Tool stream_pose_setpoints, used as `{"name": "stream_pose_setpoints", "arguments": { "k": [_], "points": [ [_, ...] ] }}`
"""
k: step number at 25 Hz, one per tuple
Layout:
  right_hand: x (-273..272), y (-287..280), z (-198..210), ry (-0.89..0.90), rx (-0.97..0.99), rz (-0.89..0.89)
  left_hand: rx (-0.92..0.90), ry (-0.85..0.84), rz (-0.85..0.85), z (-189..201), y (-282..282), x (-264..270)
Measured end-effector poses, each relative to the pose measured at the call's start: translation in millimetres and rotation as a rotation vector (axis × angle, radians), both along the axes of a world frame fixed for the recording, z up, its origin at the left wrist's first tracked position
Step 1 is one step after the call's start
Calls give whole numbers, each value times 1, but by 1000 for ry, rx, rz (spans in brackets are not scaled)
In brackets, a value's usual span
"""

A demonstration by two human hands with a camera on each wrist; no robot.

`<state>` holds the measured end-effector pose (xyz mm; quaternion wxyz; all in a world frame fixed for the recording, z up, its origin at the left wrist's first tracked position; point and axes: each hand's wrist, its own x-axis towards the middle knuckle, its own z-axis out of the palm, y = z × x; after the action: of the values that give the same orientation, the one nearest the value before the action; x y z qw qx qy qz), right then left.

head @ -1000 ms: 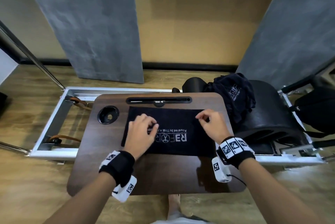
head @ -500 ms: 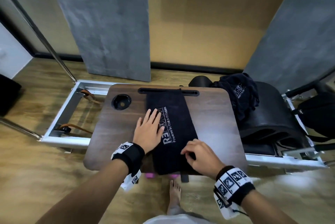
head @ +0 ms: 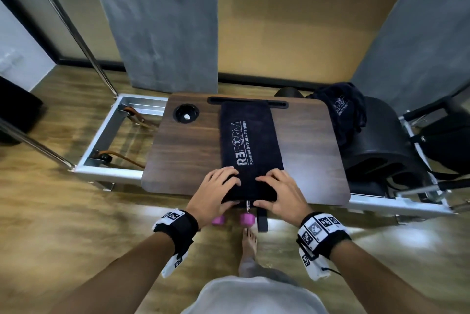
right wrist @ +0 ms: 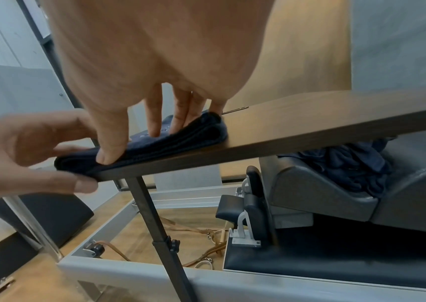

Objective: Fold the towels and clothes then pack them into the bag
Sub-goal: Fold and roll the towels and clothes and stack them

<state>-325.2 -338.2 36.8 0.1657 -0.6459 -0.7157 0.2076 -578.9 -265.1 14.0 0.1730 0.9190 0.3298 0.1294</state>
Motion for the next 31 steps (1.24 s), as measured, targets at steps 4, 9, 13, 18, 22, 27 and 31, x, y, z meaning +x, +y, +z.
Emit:
{"name": "stream_pose_setpoints", "arguments": {
  "k": [4, 9, 13, 18, 22, 27, 31],
  "points": [
    [-3, -4, 2, -34, 12, -2, -13, -140, 56, 5, -5, -4],
    [1, -7, 4, 14, 34, -50, -61, -177, 265, 15, -2, 0],
    [3, -5, 12, 69, 34, -104, -290, -180, 461, 20, 7, 10],
    [8, 11, 14, 51, 142, -167, -492, -218, 675, 27, 24, 19],
    [8, 27, 12, 65, 62, -205, -217, -121, 583, 30, 21, 22],
    [15, 56, 18, 56, -121, -237, 200, -121, 196, 20, 9, 27],
    [17, 65, 22, 54, -182, -241, 220, -11, 133, 11, 11, 23]
  ]
}}
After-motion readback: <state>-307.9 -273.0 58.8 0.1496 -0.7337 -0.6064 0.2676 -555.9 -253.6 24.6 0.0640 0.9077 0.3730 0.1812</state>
